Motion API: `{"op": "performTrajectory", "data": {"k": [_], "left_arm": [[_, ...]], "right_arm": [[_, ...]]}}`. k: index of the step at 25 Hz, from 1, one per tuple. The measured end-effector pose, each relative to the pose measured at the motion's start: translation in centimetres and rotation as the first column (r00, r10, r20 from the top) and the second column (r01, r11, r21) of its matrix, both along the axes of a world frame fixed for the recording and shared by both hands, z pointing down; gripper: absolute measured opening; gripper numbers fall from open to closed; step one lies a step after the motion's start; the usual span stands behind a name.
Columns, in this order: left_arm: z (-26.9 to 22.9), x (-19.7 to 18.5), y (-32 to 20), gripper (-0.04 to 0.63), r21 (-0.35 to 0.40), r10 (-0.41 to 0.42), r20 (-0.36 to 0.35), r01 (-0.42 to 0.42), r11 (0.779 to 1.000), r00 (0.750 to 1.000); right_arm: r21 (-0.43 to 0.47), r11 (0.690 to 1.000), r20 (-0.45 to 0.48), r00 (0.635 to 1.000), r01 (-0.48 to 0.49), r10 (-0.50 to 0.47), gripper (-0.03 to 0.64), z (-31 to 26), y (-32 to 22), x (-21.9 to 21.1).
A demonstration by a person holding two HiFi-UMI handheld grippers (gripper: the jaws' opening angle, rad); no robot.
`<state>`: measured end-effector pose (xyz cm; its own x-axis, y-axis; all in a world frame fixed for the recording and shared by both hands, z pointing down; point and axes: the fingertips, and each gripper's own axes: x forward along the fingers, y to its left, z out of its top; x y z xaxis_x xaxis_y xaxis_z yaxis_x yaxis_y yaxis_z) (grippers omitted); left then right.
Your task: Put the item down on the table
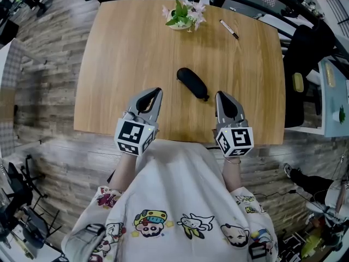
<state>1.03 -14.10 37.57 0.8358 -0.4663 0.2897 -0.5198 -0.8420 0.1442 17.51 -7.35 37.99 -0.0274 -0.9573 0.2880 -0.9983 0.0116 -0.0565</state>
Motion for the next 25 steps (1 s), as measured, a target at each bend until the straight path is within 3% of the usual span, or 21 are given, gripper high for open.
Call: {"op": "performTrajectory", "data": {"k": [25], "left_arm": [[1.6,1.2,0.7,0.0,-0.028,0.052,0.022,-0.051,0.998,0.998]], "right_arm": [[-0.035,0.998,0.016,0.999,-0.048,0.049,0.008,1.4,1.5,1.0]]}}
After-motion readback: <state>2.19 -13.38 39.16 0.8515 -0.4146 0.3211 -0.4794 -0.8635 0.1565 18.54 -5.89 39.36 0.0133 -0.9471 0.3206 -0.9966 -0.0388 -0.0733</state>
